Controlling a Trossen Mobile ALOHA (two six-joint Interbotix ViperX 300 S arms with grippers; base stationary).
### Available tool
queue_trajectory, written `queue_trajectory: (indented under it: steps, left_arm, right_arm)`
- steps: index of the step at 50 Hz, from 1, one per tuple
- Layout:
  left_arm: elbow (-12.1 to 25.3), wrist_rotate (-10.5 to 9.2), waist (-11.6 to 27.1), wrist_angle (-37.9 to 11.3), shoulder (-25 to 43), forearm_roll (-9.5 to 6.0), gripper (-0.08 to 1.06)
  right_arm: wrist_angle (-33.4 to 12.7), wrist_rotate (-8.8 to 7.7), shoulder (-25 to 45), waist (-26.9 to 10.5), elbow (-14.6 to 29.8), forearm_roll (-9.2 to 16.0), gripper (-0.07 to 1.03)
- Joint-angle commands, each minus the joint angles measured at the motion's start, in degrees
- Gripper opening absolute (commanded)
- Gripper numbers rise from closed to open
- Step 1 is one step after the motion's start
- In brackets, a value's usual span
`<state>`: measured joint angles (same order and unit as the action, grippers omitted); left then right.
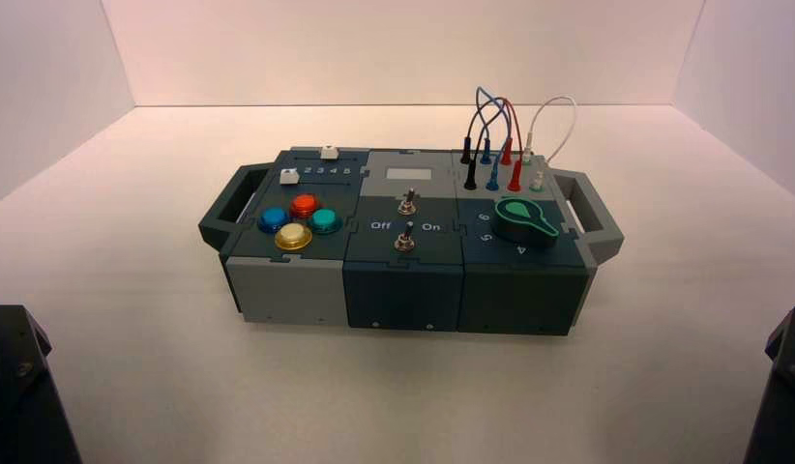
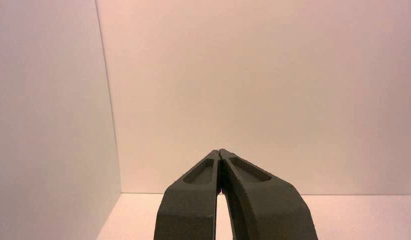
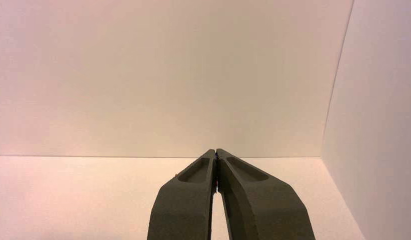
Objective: Rotate the box clockwise.
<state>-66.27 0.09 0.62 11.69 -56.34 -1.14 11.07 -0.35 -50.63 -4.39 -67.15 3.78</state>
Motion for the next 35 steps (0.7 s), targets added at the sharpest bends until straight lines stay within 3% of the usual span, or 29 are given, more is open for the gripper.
queue_trajectory:
  steps: [1,23,35]
  left_arm:
    - [1.49,0.00,0.09,0.26,0.44,-0.09,-0.03]
    - [1.85,0.00,0.18,-1.05,0.35,-0.09,-0.03]
    - [5.19,0.09,3.25,-9.05,0.70,-0.09,-0.03]
  right_arm:
    - [0.26,0.09,0.26,-0.18,1.85,0.09,-0.02]
    - [-0.79,0.09,0.35,-0.18,2.20,0.09,-0.02]
    - [-8.88,0.09,2.20,-0.88,6.24,0.09,-0.02]
